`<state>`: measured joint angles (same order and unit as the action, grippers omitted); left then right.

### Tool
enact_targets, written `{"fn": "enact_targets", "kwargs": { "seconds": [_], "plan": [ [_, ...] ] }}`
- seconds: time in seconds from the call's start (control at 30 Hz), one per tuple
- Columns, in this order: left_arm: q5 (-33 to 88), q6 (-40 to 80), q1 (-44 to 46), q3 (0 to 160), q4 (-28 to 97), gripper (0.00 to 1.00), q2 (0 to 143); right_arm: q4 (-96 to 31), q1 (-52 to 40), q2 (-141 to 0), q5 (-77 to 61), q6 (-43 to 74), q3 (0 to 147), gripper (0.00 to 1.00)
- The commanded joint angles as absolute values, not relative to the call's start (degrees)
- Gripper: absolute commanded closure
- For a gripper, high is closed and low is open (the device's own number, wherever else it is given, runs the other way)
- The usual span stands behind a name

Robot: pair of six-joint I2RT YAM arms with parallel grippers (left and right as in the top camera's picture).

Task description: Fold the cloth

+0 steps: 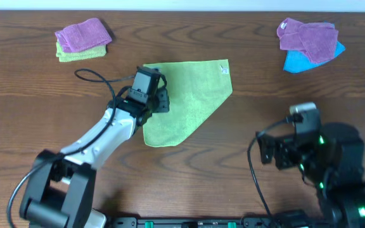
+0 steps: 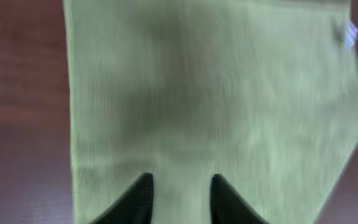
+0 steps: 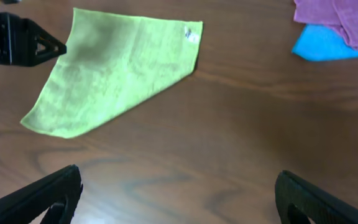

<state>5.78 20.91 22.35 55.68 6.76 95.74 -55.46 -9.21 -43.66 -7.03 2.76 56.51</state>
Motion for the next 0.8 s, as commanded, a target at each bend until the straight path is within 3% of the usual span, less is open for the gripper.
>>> {"fn": "enact_targets", "kwargs": {
  "seconds": [0.0,0.27,0.37,0.53,0.77],
  "plan": [
    [6.2,21.1,20.1,55.8,2.0,0.76,98.2,-53.7,-7.6,-47.7,-7.6,2.7,56.4,0.01],
    [5.3,21.0,16.6,55.8,-6.3,0.86,101.4,-44.2,-3.2,-61.5,-17.7,2.0,56.4,0.01],
    [5.3,21.0,16.5,55.8,-6.8,0.94,102.6,-39.7,-0.9,-67.8,-23.0,1.6,56.4,0.01],
    [9.1,21.0,16.5,55.8,-10.6,0.95,106.7,-35.3,1.1,-76.8,-27.0,1.5,56.5,0.04],
    [13.8,21.0,14.9,61.6,-10.5,0.94,113.2,-32.1,1.1,-79.1,-27.0,-1.0,56.5,0.02]
  ]
}}
